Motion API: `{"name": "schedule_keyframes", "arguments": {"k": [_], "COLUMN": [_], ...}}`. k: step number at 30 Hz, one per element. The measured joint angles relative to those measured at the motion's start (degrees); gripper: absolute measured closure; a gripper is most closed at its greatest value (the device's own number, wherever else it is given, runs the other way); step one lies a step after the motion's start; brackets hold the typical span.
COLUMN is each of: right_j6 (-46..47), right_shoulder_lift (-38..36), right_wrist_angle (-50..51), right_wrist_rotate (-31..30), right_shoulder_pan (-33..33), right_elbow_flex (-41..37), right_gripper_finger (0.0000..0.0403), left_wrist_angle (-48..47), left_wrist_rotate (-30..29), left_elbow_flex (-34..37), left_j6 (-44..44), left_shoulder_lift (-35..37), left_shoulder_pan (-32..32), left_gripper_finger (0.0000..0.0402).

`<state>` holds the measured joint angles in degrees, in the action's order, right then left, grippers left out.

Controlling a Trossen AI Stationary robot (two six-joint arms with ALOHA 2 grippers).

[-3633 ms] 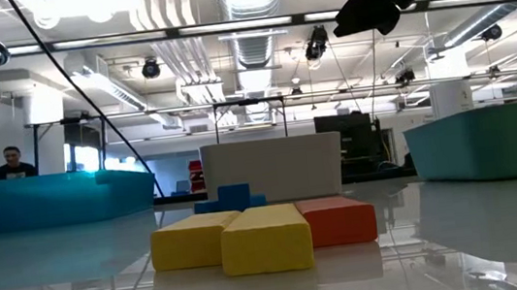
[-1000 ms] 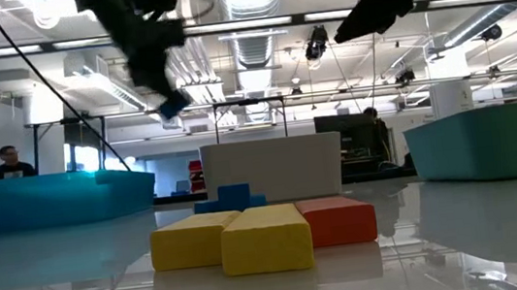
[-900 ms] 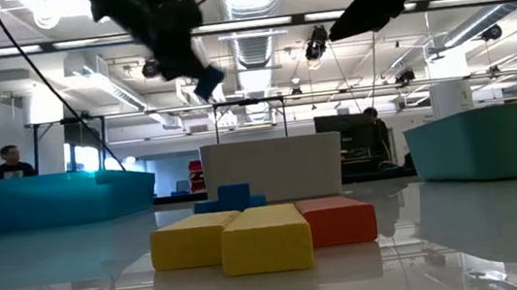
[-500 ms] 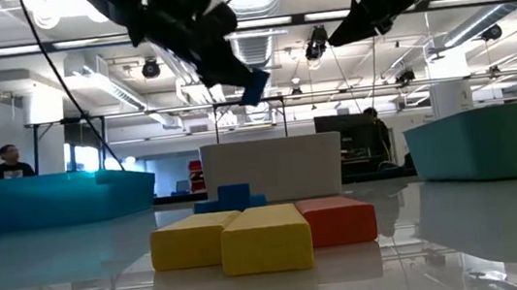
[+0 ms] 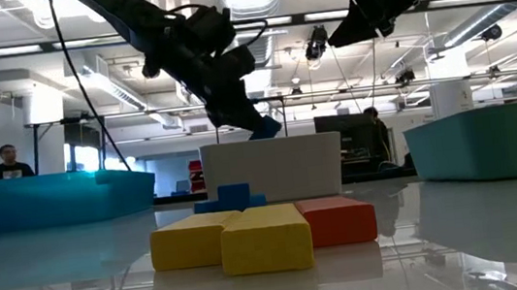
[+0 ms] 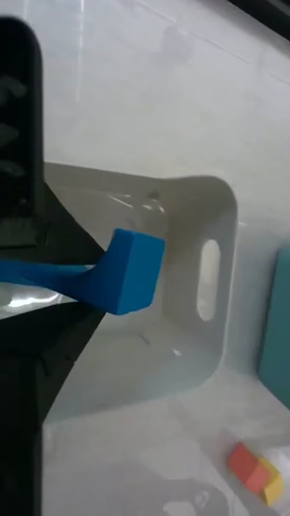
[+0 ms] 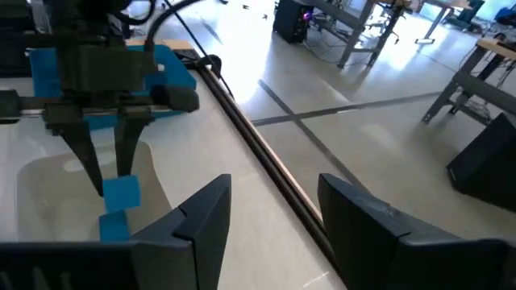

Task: Sort & place blocks by color
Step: Put the blue block into the gray bin, then put the yellow block into the blue bin

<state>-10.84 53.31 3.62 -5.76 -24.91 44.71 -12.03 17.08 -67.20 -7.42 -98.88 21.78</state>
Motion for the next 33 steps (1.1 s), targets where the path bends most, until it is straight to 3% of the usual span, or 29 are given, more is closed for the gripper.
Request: {"name": "schedule_keyframes", "arguments": {"k": [15, 20, 23, 28, 33], "right_j6": [6.3, 14.1, 17.8, 21.6, 23.3], "right_shoulder_lift": [0.0, 0.0, 0.1, 0.1, 0.6], "right_wrist_angle": [0.4, 0.4, 0.4, 0.4, 0.4], "right_wrist_rotate": [0.2, 8.1, 12.5, 12.8, 8.0], "right_shoulder_pan": [0.0, 1.3, 4.0, 11.4, 21.6], "right_elbow_flex": [0.0, 0.0, 0.0, 0.0, 0.0], "right_gripper_finger": [0.0225, 0.0225, 0.0227, 0.0238, 0.0256], "left_wrist_angle": [0.0, 0.4, 3.0, 5.5, 5.5], "left_wrist_rotate": [0.5, 0.5, 0.5, -0.4, -1.1], "left_elbow_flex": [-0.1, 0.2, 1.1, 3.2, 7.5], "left_j6": [1.2, 2.2, 2.5, 4.0, 8.8], "left_shoulder_lift": [2.0, 5.3, 7.7, 11.6, 16.2], "left_shoulder_pan": [-0.2, -0.9, -2.2, -6.1, -9.8], "left_gripper_finger": [0.0311, 0.0311, 0.0311, 0.0311, 0.0311]}}
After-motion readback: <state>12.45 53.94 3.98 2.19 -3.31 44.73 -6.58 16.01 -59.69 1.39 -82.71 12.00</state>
